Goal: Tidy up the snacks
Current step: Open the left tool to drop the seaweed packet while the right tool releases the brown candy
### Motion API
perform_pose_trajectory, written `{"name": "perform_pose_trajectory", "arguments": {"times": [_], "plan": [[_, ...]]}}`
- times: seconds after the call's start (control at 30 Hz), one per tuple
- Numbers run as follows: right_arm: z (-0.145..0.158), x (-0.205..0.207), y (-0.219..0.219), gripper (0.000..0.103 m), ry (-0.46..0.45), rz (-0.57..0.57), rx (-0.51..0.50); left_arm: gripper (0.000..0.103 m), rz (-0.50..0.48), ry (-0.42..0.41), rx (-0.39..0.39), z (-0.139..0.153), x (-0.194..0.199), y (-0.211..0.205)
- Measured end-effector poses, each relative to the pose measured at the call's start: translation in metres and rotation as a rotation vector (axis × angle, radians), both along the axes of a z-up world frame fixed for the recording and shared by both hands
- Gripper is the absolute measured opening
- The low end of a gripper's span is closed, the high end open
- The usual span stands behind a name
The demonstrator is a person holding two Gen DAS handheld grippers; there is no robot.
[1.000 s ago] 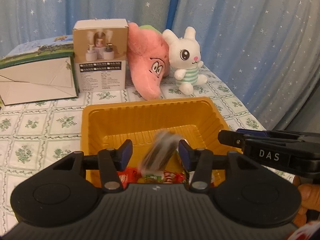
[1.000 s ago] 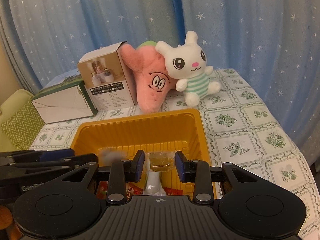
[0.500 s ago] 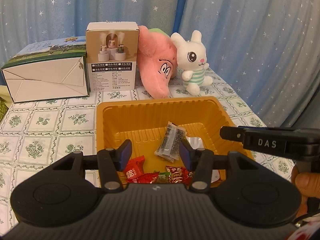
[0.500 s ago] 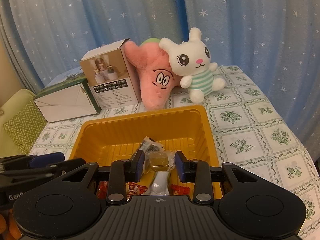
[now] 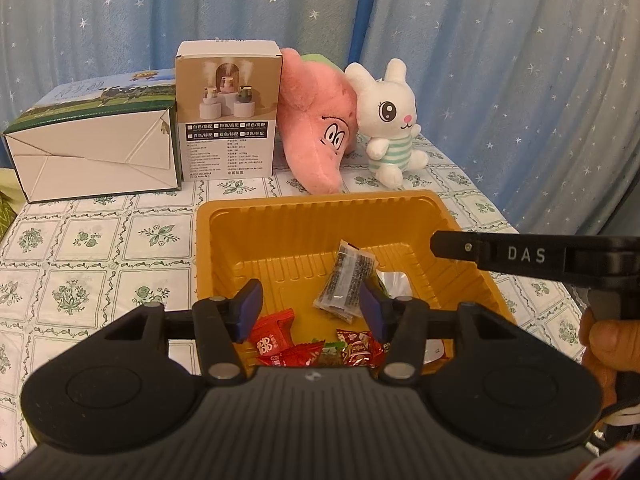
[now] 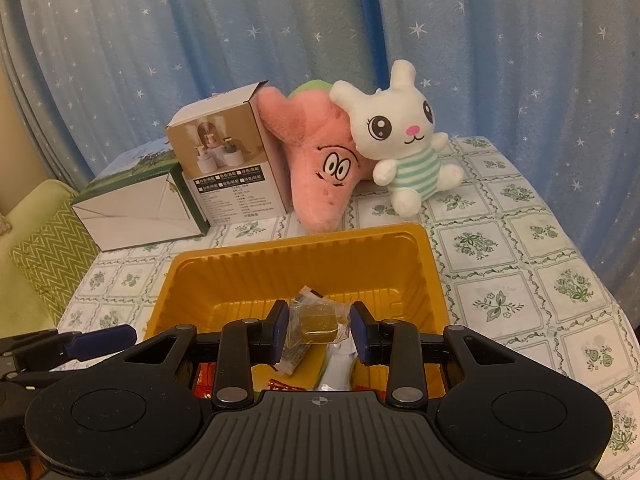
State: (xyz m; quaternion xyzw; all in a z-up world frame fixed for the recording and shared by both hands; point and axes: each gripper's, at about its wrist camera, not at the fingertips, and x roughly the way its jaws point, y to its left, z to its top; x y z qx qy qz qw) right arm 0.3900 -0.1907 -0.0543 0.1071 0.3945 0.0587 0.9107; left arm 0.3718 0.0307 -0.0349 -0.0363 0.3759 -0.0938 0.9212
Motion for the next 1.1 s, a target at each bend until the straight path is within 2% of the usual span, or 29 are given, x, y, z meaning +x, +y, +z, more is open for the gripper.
{"name": "perform_pose_trajectory", "arguments": {"times": [0.2,0.23,0.3,0.33,0.6,1.1], "plan": [[-0.001,0.008,0.0,0.035,0.002,-0.007,0.036,0.052,0.004,-0.002,0.004,-0.001,-0.001,0.002],[-0.003,0.01,-0.001,0.04,0.007,0.005,0.062,0.054,0.006,-0.002,0.004,-0.001,-0.002,0.002],[-0.004,0.013,-0.003,0.074,0.012,-0.006,0.092,0.057,0.009,0.0,0.003,-0.002,-0.003,0.003],[-0.003,0.013,-0.005,0.077,-0.002,-0.024,0.101,0.058,0.01,-0.001,0.004,-0.003,-0.004,0.004],[-0.003,0.007,-0.019,0.077,0.009,-0.072,0.111,0.069,0.022,-0.005,0.022,-0.006,-0.008,0.008],[-0.001,-0.007,-0.02,0.077,0.04,-0.068,0.061,0.101,0.026,-0.055,0.105,0.002,-0.017,0.003]]}}
